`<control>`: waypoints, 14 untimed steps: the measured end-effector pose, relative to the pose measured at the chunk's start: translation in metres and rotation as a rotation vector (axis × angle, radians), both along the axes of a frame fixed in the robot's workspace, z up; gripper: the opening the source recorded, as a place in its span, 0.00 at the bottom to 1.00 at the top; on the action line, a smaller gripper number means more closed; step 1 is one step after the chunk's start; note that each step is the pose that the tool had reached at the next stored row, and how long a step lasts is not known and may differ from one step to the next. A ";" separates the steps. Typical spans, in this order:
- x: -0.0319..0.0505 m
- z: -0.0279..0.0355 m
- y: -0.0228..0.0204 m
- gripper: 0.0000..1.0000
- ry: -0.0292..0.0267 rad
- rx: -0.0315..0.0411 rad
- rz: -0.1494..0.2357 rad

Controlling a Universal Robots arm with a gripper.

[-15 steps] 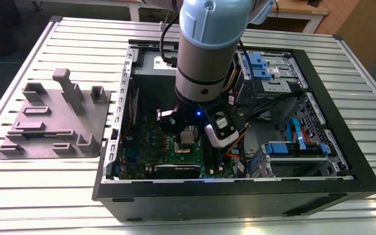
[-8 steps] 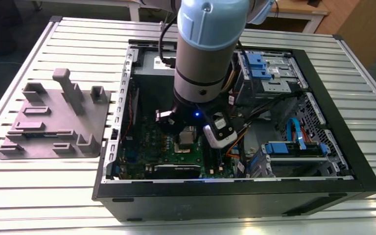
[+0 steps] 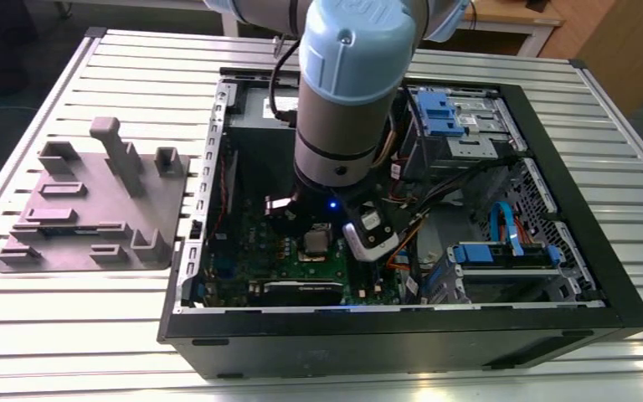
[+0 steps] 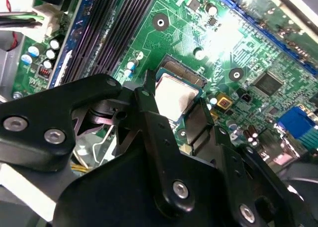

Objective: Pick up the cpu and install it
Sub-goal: 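Place the cpu into insertion slot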

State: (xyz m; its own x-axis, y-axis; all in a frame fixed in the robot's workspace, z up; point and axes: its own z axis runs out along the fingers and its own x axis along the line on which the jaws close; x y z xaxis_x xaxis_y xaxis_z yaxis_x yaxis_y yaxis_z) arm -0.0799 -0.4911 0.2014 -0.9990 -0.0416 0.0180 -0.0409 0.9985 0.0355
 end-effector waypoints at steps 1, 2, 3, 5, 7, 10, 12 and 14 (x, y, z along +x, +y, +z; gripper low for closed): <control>-0.0001 -0.0013 -0.0004 0.47 0.0000 -0.0001 0.000; -0.0002 -0.0022 -0.0009 0.47 0.0001 -0.0002 0.000; -0.0003 -0.0032 -0.0013 0.47 0.0000 -0.0001 0.000; -0.0004 -0.0053 -0.0017 0.47 -0.0001 0.0002 -0.001; -0.0006 -0.0071 -0.0017 0.47 0.0003 0.0000 -0.001; -0.0015 -0.0088 -0.0017 0.47 0.0008 -0.0001 -0.001; -0.0018 -0.0105 -0.0017 0.47 0.0011 0.0000 -0.001; -0.0020 -0.0123 -0.0018 0.47 0.0012 -0.0001 -0.001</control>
